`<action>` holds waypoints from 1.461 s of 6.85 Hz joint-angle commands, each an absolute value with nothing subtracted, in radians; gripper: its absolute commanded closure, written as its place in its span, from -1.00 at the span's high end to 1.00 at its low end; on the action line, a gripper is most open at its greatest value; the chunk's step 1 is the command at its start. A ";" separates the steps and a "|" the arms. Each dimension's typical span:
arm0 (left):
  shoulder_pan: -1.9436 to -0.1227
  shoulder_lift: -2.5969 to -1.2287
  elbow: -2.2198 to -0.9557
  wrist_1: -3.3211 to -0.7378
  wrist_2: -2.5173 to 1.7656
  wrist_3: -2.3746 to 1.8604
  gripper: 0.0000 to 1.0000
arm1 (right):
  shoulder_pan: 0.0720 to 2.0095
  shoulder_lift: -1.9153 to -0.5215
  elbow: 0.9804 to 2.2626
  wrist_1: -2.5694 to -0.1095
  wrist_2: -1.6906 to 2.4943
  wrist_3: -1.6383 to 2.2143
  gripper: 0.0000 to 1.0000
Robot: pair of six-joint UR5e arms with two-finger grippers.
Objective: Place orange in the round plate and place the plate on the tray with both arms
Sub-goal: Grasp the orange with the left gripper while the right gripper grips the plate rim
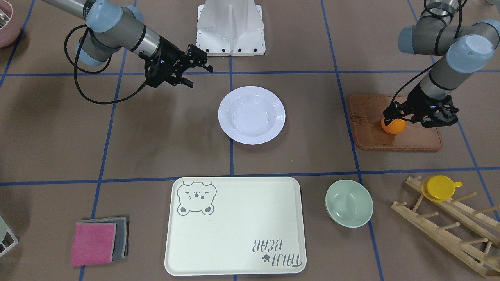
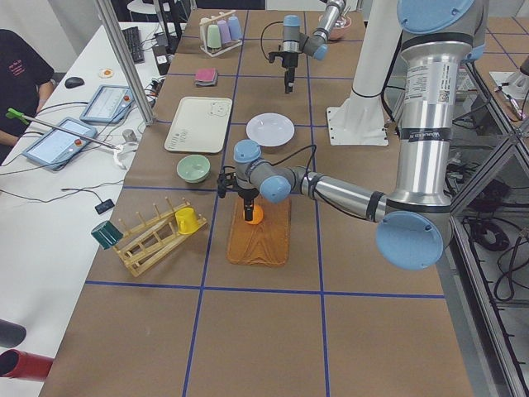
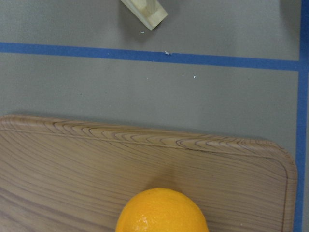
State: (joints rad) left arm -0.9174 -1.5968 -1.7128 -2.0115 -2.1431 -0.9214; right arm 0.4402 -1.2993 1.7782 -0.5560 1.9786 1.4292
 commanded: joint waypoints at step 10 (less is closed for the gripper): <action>-0.891 -1.643 -1.704 -2.065 -2.149 -0.991 0.22 | 0.437 -1.258 1.714 -0.447 1.896 1.517 1.00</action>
